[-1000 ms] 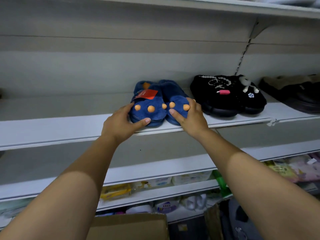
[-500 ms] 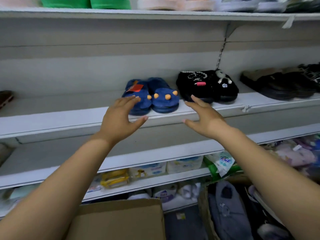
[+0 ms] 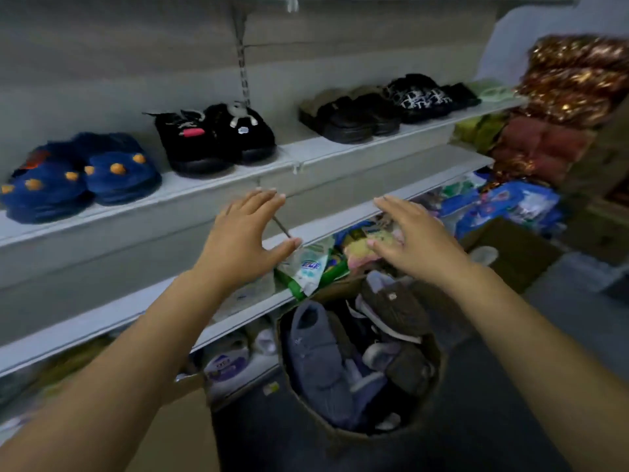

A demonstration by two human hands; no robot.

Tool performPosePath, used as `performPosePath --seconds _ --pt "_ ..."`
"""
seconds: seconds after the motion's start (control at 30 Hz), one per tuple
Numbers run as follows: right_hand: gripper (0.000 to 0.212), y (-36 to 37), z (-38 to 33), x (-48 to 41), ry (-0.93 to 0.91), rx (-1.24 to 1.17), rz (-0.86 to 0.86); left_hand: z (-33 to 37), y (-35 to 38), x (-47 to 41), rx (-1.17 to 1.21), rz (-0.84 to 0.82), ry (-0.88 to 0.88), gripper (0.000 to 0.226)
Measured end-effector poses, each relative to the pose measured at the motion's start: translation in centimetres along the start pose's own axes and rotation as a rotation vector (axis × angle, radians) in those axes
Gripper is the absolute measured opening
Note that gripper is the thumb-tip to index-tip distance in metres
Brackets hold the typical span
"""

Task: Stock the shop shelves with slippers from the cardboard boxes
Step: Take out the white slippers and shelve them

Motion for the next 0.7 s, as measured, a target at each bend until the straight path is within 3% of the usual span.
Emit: performPosePath --seconds 0.37,0.7 --pt "0.076 -7.7 25.3 13.0 0.355 0.087 0.031 23.1 13.4 -8.0 0.161 -0.118 0.226 0.080" --pt "0.077 -8.6 39.9 16.6 0.536 0.045 -0.054 33.8 24.1 -14.4 0.152 -0.248 0.328 0.079"
Point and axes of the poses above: each hand's wrist, its own x-axis away from the middle knuckle, its own y-axis out of the palm, z = x × y, the point moved 6 cm from there along -x, towards the middle knuckle, and after that the axes turned 2 degrees about y, right-handed, at the moved point
